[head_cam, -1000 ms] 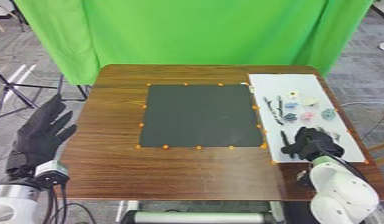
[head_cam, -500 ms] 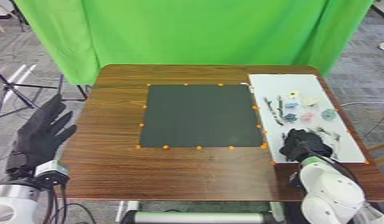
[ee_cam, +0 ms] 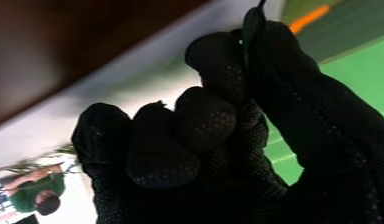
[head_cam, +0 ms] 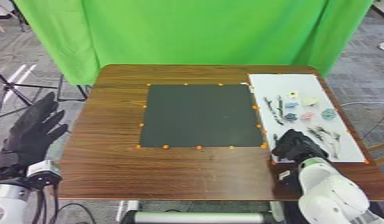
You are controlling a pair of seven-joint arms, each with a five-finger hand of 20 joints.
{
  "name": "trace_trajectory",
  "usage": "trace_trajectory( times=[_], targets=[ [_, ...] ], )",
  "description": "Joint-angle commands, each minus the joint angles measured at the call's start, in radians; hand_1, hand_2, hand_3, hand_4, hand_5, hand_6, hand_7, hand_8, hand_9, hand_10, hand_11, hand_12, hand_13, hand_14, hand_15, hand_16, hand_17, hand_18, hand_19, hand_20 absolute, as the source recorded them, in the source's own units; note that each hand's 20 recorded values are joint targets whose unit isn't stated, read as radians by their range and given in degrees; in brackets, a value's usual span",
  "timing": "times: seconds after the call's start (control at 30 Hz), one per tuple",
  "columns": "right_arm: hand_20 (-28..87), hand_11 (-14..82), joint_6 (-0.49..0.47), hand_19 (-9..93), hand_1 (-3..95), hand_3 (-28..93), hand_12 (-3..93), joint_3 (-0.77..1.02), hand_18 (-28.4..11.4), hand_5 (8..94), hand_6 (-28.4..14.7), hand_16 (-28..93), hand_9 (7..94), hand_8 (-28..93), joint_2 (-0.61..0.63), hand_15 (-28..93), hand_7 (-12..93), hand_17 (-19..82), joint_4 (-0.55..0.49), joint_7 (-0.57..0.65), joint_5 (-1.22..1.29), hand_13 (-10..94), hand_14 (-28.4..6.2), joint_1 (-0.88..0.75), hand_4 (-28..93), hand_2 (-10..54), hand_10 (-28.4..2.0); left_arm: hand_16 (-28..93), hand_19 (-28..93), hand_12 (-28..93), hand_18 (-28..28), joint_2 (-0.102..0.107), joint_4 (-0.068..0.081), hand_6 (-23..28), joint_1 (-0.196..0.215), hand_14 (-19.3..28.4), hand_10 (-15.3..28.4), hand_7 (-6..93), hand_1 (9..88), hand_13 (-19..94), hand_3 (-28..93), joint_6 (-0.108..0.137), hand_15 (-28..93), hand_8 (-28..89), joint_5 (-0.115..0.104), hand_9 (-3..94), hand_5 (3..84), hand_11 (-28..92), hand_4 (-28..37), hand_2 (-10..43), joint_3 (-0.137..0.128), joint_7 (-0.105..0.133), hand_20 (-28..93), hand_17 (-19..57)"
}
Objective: Arrange flowers
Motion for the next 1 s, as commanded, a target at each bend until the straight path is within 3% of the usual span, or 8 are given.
trace_trajectory(
  times=[0.03, 0.17, 0.3, 0.5, 0.8, 0.83, 0.9, 1.0],
  targets=[
    [65, 64.5, 0.052, 93, 45.1, 83, 48.8, -0.063, -21.6, 72.5, 0.1, 40, 79.2, 18, 0.014, 85, 56, 41, -0.023, -0.024, 0.032, 74, -9.6, 0.198, -26, -9.5, -10.0, 8, 35, 21, 17.4, 0.027, -0.014, 0.9, 0.073, 10.9, 8.1, 18.1, 24.0, 11, 69, -0.052, 13, -10, 0.005, 14.5, 19.4, 10, -28.2, -3.7, -0.073, -0.013, 9, -12.4],
    [66, 64.5, 0.066, 93, 44.9, 83, 48.5, -0.14, -21.6, 73.1, 0.0, 40, 79.7, 19, -0.018, 85, 55, 42, -0.015, -0.035, 0.052, 75, -9.4, 0.302, -25, -9.5, -9.9, 8, 34, 21, 17.3, 0.011, -0.024, 0.9, 0.105, 10.9, 8.0, 18.0, 23.9, 11, 69, -0.107, 13, -10, 0.005, 14.5, 19.4, 10, -28.2, -4.7, -0.11, -0.011, 9, -12.3],
    [66, 64.5, 0.052, 93, 44.6, 83, 48.4, -0.238, -21.6, 73.8, 0.1, 40, 80.5, 19, -0.093, 85, 55, 44, 0.017, -0.039, 0.047, 76, -9.0, 0.408, -25, -9.5, -9.6, 9, 33, 21, 17.0, 0.004, -0.03, 0.5, 0.135, 10.7, 7.8, 17.8, 23.8, 11, 69, -0.118, 12, -10, 0.008, 14.6, 19.5, 9, -27.8, -6.4, -0.123, 0.008, 9, -12.1],
    [67, 64.3, -0.01, 93, 44.2, 83, 48.4, -0.401, -21.7, 74.7, 0.2, 40, 81.7, 20, -0.224, 85, 54, 46, 0.102, -0.044, -0.009, 77, -8.7, 0.543, -23, -9.5, -9.1, 10, 32, 22, 16.8, -0.032, -0.045, -0.4, 0.194, 10.1, 7.0, 17.9, 24.6, 11, 69, -0.127, 11, -9, 0.024, 15.0, 20.0, 8, -26.7, -8.9, -0.134, 0.027, 10, -11.8],
    [68, 64.2, -0.072, 93, 42.9, 84, 48.9, -0.547, -21.8, 75.5, 0.2, 41, 82.7, 21, -0.407, 85, 54, 47, 0.268, -0.038, -0.139, 78, -8.2, 0.623, -21, -9.5, -8.7, 11, 29, 23, 15.9, -0.012, -0.045, -1.1, 0.198, 9.3, 6.5, 18.6, 25.5, 11, 68, -0.106, 8, -10, 0.016, 16.0, 21.1, 6, -26.0, -9.5, -0.111, 0.025, 10, -10.8],
    [69, 64.2, -0.095, 93, 43.0, 84, 48.9, -0.549, -21.8, 75.6, 0.2, 41, 82.7, 21, -0.429, 85, 53, 47, 0.282, -0.036, -0.153, 78, -8.2, 0.62, -21, -9.5, -8.8, 11, 29, 23, 15.8, 0.014, -0.042, -1.0, 0.202, 9.3, 6.5, 18.5, 25.5, 11, 68, -0.088, 8, -10, 0.004, 16.0, 21.2, 6, -26.0, -9.5, -0.104, 0.031, 10, -10.7],
    [69, 64.2, -0.104, 93, 42.9, 84, 49.0, -0.567, -21.8, 75.6, 0.3, 41, 82.8, 21, -0.458, 85, 54, 47, 0.312, -0.027, -0.176, 79, -8.1, 0.62, -21, -9.5, -8.7, 11, 29, 24, 15.8, 0.008, -0.04, -0.8, 0.184, 9.4, 6.4, 18.5, 25.5, 11, 68, -0.102, 8, -10, 0.01, 16.0, 21.2, 6, -25.8, -9.5, -0.099, 0.013, 11, -10.7],
    [69, 64.1, -0.122, 93, 42.8, 84, 49.1, -0.583, -22.0, 75.9, 0.3, 41, 83.1, 21, -0.493, 85, 53, 48, 0.344, -0.018, -0.213, 79, -8.2, 0.609, -21, -9.5, -8.7, 11, 29, 24, 15.8, 0.029, -0.034, -0.7, 0.176, 9.5, 6.6, 18.3, 25.4, 11, 68, -0.102, 8, -10, 0.005, 15.9, 21.1, 6, -25.8, -9.5, -0.088, 0.005, 11, -10.7]
  ],
)
